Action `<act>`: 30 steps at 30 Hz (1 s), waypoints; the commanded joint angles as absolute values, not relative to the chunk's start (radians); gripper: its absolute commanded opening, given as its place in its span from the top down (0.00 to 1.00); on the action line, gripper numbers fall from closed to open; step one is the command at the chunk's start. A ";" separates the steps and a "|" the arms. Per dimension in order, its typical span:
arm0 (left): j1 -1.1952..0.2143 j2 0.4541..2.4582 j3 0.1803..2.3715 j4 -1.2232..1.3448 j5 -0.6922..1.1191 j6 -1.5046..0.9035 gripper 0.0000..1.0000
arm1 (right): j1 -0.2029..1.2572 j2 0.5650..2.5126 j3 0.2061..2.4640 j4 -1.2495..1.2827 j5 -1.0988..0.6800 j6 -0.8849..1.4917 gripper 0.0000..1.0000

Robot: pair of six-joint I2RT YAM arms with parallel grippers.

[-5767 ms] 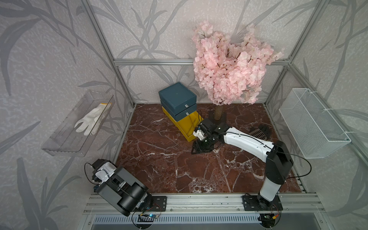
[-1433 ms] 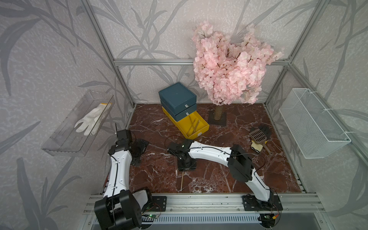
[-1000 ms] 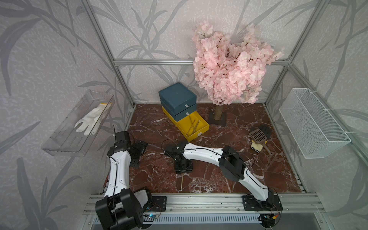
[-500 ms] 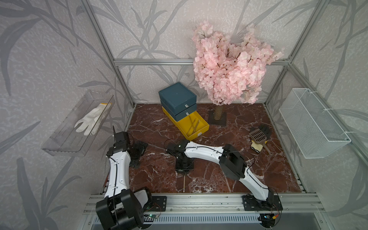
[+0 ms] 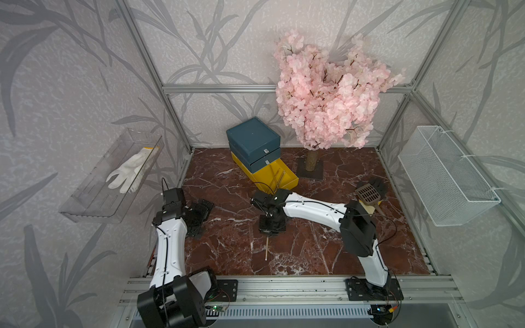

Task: Please place the pencils in the drawer according to their color
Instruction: Pick up the pencil from the center of the board, then place the pencil in the drawer.

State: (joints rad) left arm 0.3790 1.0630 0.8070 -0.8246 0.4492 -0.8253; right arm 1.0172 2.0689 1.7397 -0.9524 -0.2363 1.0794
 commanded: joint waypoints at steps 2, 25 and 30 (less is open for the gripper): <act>0.313 1.061 0.801 -0.788 0.433 -0.864 0.00 | 0.940 1.988 1.745 -0.921 -0.236 1.030 1.00; 0.164 1.185 0.961 -0.750 0.368 -0.919 0.00 | 0.570 2.515 2.584 -1.075 -0.299 0.905 1.00; 0.164 1.199 0.998 -0.759 0.373 -0.917 0.00 | 0.543 2.606 2.664 -1.055 -0.293 0.920 1.00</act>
